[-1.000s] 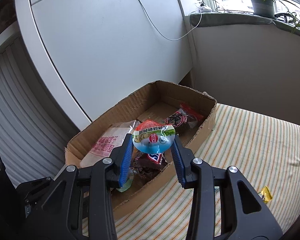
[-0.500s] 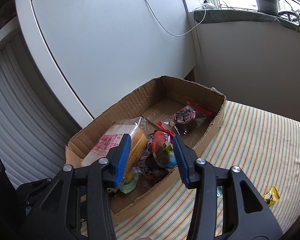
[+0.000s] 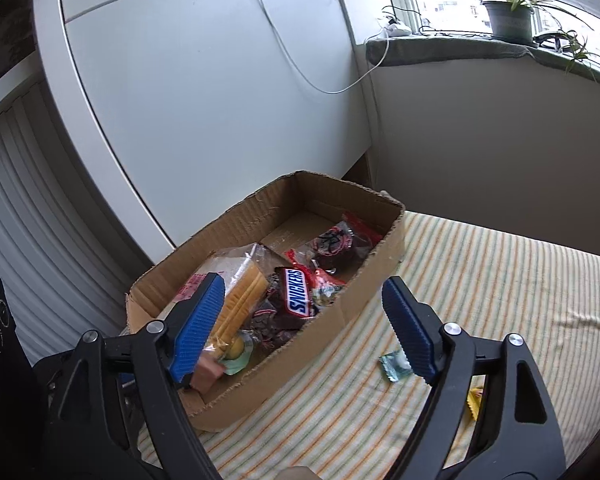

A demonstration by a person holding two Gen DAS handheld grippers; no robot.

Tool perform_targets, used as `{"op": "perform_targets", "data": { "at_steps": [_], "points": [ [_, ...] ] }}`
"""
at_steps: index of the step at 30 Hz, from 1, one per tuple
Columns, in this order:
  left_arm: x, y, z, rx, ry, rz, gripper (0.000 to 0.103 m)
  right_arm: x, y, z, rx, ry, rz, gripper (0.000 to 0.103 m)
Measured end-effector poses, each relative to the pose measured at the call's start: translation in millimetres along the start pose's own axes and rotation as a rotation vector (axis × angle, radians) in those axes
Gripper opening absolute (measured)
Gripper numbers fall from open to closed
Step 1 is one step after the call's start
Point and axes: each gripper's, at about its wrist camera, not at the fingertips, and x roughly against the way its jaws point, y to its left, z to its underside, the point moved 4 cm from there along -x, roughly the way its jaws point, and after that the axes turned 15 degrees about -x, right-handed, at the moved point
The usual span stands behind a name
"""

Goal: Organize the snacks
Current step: 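Move the right gripper to the yellow packet while the left gripper approaches the green mint packet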

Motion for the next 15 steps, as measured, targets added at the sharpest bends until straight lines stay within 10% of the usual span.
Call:
{"op": "perform_targets", "data": {
  "at_steps": [15],
  "points": [
    [-0.8,-23.6,-15.3,-0.019,-0.031,0.018,0.019,54.1,-94.0,-8.2,-0.086,-0.095,0.137,0.091]
  ]
}}
